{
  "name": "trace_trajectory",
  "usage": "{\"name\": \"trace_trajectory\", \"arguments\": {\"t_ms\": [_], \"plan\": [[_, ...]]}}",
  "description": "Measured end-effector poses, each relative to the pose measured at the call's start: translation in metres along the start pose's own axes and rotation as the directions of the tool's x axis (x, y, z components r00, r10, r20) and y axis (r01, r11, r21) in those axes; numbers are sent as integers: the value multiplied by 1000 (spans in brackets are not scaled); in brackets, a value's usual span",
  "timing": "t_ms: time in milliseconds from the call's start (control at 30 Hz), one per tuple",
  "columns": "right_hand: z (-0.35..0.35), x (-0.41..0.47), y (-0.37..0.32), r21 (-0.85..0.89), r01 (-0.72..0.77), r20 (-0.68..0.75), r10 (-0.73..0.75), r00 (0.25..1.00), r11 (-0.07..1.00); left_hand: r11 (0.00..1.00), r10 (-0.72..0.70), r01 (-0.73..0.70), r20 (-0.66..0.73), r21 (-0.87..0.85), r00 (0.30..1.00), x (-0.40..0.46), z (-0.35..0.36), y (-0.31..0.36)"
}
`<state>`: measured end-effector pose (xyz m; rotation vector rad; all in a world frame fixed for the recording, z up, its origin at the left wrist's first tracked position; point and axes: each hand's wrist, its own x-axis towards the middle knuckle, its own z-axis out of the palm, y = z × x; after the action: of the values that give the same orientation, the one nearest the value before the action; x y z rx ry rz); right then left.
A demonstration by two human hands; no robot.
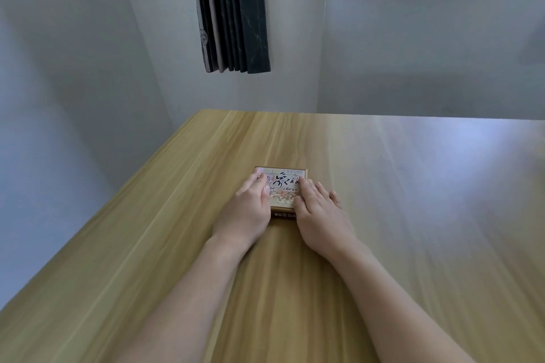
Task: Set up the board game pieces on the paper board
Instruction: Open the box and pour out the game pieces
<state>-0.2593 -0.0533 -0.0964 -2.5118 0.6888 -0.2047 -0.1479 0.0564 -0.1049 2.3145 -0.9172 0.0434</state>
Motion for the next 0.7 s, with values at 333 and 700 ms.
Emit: {"name": "trace_trajectory", "arguments": {"t_ms": [333,700], "plan": [[-7,-21,12,207,-6,-117,31,993,978,993,99,-101,40,53,994,-16,-1,6],[-20,15,27,643,-7,-354,305,884,766,931,127,-121,5,343,992,-26,2,32]]}}
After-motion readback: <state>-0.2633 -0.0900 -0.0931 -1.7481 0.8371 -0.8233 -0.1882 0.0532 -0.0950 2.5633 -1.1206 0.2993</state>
